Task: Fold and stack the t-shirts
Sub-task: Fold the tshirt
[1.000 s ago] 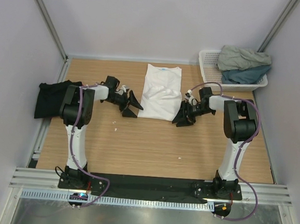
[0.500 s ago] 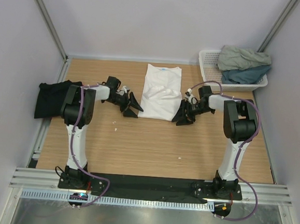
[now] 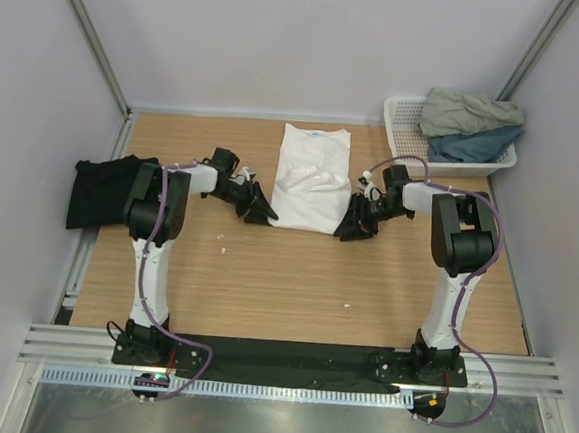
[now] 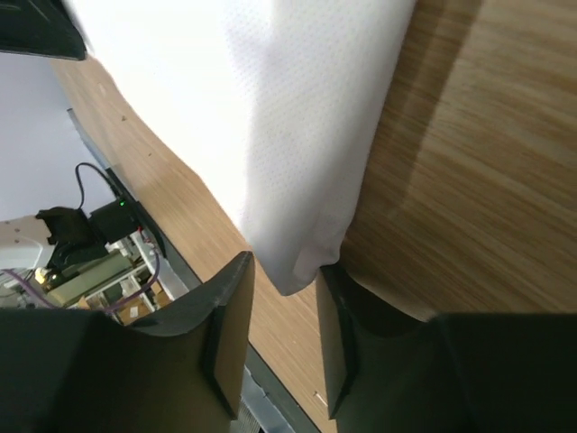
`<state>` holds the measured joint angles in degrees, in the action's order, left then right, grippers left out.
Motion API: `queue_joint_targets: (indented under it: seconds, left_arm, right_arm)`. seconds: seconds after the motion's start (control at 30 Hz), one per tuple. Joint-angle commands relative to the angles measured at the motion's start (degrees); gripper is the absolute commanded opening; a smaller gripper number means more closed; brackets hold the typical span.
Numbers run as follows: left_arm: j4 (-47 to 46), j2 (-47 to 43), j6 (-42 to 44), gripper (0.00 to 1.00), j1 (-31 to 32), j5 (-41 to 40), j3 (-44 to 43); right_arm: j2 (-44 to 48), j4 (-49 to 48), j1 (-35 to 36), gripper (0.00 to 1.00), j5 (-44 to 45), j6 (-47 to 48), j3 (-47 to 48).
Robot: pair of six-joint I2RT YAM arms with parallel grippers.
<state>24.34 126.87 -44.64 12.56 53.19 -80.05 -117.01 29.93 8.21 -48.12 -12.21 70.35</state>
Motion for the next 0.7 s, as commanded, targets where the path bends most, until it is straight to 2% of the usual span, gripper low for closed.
queue_joint_targets:
  seconds: [0.0, 0.07, 0.1, 0.23, 0.43, 0.67]
  left_arm:
    - [3.4, 4.5, -1.0, 0.28, 1.0, -2.7, 1.5]
    - [3.5, 4.1, -1.0, 0.19, 1.0, -2.7, 1.8]
    - [3.5, 3.8, -1.0, 0.11, 1.0, -2.5, 2.4]
    - [3.4, 2.5, -0.8, 0.01, 1.0, -2.5, 3.2]
    - [6.1, -2.0, 2.5, 0.00, 1.0, -2.2, 2.9]
    - [11.4, -9.6, 8.3, 0.00, 0.9, -3.6, 3.2]
  right_arm:
    - [-1.8, -3.7, -0.1, 0.38, 9.4, 2.7, 0.1]
    - [-1.6, -4.2, -0.1, 0.33, 9.5, 2.7, 0.1]
    - [-1.6, -4.4, -0.1, 0.26, 9.4, 2.7, 0.1]
    - [-1.1, -5.2, -0.1, 0.14, 9.0, 2.4, -0.3]
    - [3.4, -2.5, -0.2, 0.01, 8.7, 4.0, 0.1]
    - [11.4, 1.6, -0.7, 0.01, 6.5, 5.7, -2.5]
